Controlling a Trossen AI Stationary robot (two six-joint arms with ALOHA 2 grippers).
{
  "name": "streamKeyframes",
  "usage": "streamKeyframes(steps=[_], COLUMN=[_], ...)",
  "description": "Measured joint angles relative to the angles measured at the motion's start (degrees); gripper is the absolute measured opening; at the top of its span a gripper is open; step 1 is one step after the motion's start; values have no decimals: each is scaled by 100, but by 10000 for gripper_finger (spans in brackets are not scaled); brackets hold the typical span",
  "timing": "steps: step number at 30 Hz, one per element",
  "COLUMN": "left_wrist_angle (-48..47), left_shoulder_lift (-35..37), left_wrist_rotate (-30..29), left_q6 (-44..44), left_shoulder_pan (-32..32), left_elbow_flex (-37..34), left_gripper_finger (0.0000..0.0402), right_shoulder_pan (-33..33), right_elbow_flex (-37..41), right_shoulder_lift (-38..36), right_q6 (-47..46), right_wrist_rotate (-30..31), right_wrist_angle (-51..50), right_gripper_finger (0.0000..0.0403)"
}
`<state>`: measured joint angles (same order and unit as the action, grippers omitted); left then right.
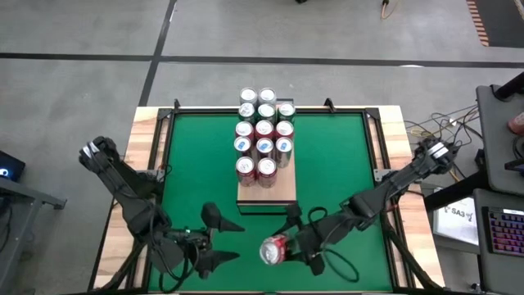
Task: Place canned beverage on shelf
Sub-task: Put the red can on the shelf
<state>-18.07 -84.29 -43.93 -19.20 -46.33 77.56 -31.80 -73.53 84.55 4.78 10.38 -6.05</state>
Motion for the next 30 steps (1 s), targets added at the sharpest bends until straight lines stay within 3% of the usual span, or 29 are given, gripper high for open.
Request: streamKeyframes(steps=[7,14,17,20,24,30], left_wrist_angle=[387,2603,3786,4682,4753,4335], left_shoulder_lift=[486,1183,1301,1363,1404,1581], left_wrist_rotate=[468,924,1500,2091,2189,2198], left_q6=[-226,-605,-813,-976,-1053,-1186], left_shoulder_pan=[218,828,1086,1283,1421,1426], left_elbow_flex=[-671,-1980,-2535,-2911,-3021,-3030], left_gripper_finger=[345,345,345,346,346,346], right_shoulder_pan=[31,60,76,122,271,527], right_elbow_flex=[850,2075,2423,2542,2536,2630], right_shoulder_lift=[-819,-1407,-1371,-1318,-1325,-1499], right_q6=[127,588,1038,1304,1354,1258], right_wrist_rotate=[424,1426,1322,929,128,799], right_wrist_angle=[570,2609,3637,4026,4069,3926], right_gripper_finger=[292,292,292,292,292,292])
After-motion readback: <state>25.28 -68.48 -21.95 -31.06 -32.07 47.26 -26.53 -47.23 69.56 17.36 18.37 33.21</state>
